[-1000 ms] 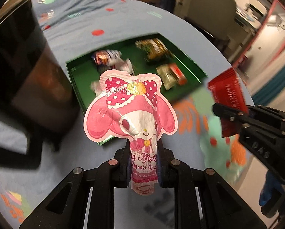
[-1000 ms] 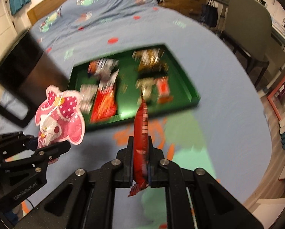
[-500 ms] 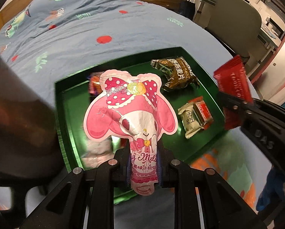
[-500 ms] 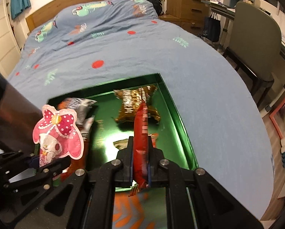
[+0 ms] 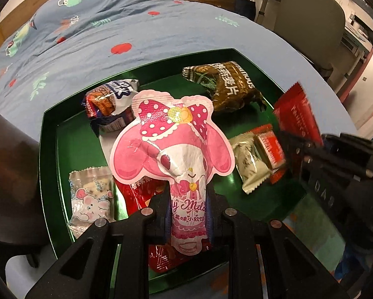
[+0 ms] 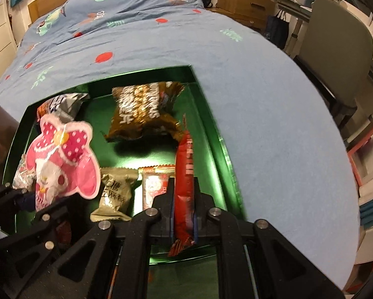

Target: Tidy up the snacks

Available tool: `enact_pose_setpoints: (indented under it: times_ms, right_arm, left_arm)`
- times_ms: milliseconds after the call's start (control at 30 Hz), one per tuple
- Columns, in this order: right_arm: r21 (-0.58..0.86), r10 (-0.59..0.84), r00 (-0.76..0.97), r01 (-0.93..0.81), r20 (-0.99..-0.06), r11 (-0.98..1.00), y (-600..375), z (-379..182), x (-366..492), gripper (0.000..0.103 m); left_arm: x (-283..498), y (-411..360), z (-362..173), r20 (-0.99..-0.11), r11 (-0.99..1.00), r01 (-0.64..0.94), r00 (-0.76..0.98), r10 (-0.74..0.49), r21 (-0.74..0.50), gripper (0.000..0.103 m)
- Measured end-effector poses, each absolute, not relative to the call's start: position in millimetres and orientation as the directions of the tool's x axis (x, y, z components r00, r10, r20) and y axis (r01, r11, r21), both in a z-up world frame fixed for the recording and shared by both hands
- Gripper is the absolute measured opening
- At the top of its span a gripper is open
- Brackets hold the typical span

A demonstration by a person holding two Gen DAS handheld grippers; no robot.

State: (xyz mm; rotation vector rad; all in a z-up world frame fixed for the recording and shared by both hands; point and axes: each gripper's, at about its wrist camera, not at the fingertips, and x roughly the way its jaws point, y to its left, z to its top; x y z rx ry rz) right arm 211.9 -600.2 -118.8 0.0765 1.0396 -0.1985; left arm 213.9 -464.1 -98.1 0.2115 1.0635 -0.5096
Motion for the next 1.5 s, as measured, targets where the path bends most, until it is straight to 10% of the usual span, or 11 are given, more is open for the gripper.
enact_pose_setpoints:
  times_ms: [500,1500]
  right_arm:
    - [-0.047,-0.151,0.515,0.209,-0.844,0.977,-599.0,-111.1,204.3,0.103]
    - [-0.059,-0.194,0.575,0.245,-0.795,0.968,-557.4,-63.1,138.2,0.103]
  left_arm:
    - [211.2,-457.9,-85.7,-0.860,0.876,0.469,0.395,-0.324,-0.115,0.046]
    - [155.8,-408.5,-45.5,-0.825,0.859,0.493,0.424,-0.373,-0.135,0.052]
